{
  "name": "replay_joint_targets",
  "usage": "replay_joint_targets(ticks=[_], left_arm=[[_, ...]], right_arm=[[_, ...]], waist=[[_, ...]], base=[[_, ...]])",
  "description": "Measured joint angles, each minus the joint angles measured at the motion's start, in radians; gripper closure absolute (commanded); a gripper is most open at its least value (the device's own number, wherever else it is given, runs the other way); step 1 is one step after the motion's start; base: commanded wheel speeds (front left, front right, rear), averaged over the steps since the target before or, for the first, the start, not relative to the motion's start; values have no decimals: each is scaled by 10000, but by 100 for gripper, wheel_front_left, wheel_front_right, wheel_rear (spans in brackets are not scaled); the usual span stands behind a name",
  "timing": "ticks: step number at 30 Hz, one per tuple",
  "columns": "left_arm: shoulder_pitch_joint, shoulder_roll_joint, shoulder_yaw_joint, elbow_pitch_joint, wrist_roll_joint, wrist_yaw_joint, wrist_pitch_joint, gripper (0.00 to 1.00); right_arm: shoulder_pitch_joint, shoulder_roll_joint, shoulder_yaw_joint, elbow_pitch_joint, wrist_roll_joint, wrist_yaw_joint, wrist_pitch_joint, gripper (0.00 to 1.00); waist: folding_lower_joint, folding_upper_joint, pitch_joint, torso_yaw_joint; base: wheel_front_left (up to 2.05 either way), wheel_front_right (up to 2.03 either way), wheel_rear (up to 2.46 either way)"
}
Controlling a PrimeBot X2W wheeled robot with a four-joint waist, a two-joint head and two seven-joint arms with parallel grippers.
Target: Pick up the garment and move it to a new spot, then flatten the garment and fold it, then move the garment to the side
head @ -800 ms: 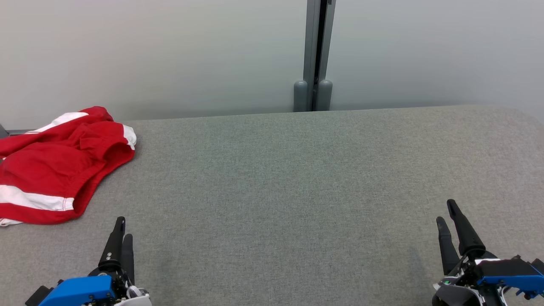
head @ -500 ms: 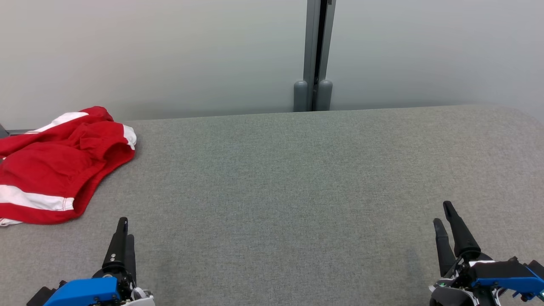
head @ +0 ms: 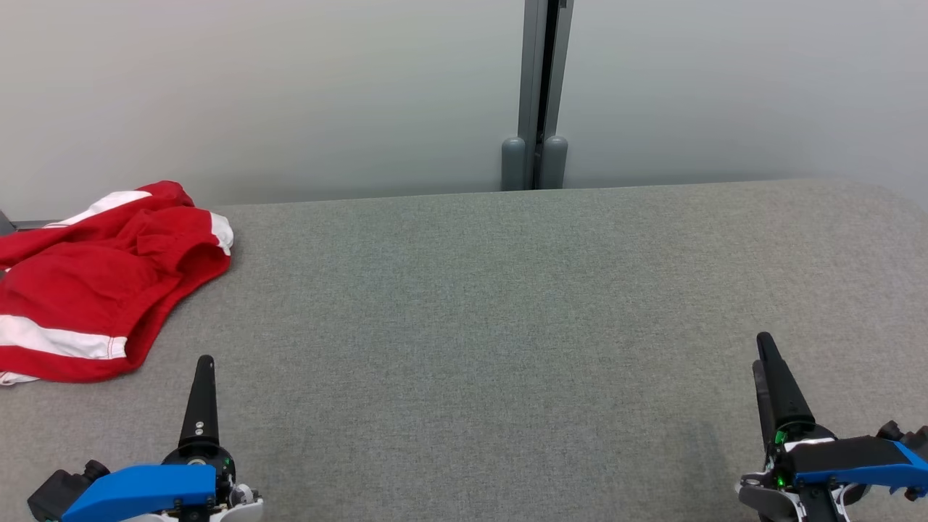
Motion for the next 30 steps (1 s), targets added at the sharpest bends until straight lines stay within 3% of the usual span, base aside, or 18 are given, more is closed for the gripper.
replay_joint_targets(ticks=[14, 30], left_arm=[[105, 10, -420, -692, 3298, 433, -512, 0], [366, 31, -1007, -510, 6573, 631, -1016, 0]], right_arm=[[133, -6, 499, -570, -3432, 0, -499, 0], [171, -13, 986, -251, -6031, 0, -1014, 0]], waist=[[1, 0, 16, 39], [0, 0, 44, 54]], base=[[0, 0, 0], [0, 0, 0]])
